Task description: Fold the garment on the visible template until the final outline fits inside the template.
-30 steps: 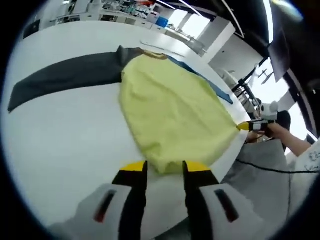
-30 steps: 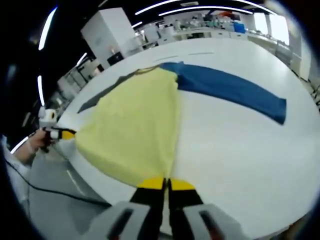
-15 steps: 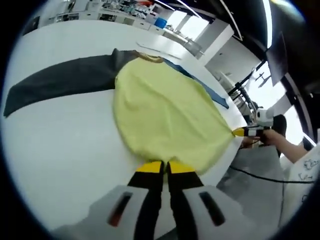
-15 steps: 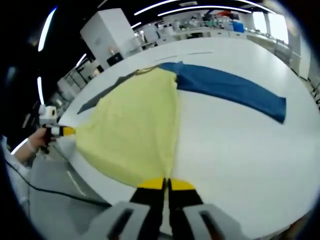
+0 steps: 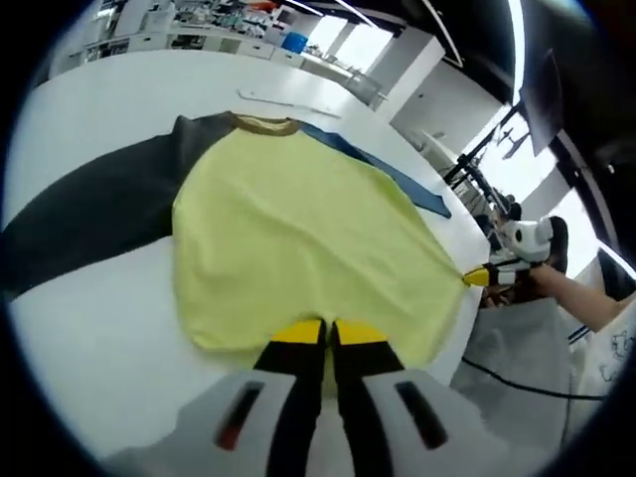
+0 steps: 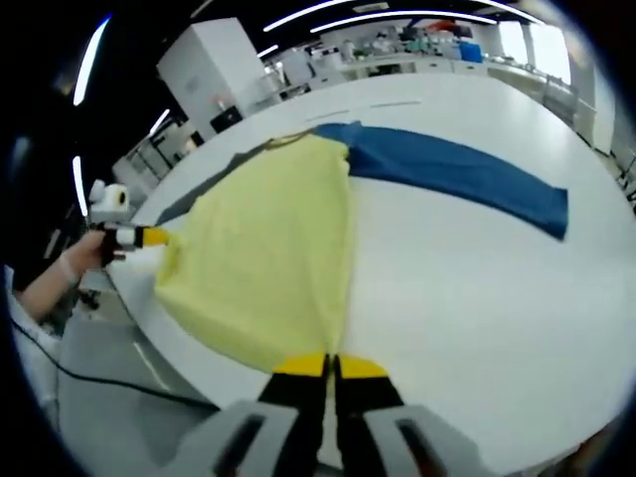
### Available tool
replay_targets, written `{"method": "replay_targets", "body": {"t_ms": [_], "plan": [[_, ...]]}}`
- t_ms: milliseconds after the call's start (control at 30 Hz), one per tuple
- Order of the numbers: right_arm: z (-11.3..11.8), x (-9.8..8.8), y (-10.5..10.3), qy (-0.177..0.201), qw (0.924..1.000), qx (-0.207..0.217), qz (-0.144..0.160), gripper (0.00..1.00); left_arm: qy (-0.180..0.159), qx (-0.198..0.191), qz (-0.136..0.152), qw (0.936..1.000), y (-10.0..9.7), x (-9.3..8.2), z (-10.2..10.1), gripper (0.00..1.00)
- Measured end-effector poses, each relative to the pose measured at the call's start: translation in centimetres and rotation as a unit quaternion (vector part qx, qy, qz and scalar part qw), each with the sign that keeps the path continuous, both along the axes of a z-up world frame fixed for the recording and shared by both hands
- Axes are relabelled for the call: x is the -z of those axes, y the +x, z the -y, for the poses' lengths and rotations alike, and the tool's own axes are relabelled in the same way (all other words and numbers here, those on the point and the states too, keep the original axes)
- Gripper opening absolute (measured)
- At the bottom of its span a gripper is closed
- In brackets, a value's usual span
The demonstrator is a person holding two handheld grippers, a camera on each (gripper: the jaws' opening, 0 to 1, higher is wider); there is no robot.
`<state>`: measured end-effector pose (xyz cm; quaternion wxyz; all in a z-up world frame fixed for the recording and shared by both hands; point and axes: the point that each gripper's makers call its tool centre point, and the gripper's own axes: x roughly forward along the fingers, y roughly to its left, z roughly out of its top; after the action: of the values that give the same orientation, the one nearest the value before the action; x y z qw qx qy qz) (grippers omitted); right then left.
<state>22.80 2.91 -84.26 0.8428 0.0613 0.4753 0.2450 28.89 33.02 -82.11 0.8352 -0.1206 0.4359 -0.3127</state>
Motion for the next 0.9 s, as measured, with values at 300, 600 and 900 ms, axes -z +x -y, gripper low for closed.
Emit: {"method": "replay_targets", "body": {"t_ms": [300, 600, 900], "plan": [[0.0, 0.1, 0.0, 0.002, 1.0, 0.004, 0.0, 0.0, 0.016, 0.01, -0.014, 0.9997, 0.3, 2.3, 0.8, 0.0], [0.1, 0.2, 0.0, 0.001, 1.0, 0.002, -0.002, 0.0, -0.001, 0.013, -0.006, 0.9999, 0.0, 2.0, 0.9, 0.06], [0.0, 0.2, -0.1, 0.002, 1.0, 0.001, -0.002, 0.0, 0.013, 0.07, 0.029, 0.997, -1.0, 0.2, 2.1, 0.43]]}}
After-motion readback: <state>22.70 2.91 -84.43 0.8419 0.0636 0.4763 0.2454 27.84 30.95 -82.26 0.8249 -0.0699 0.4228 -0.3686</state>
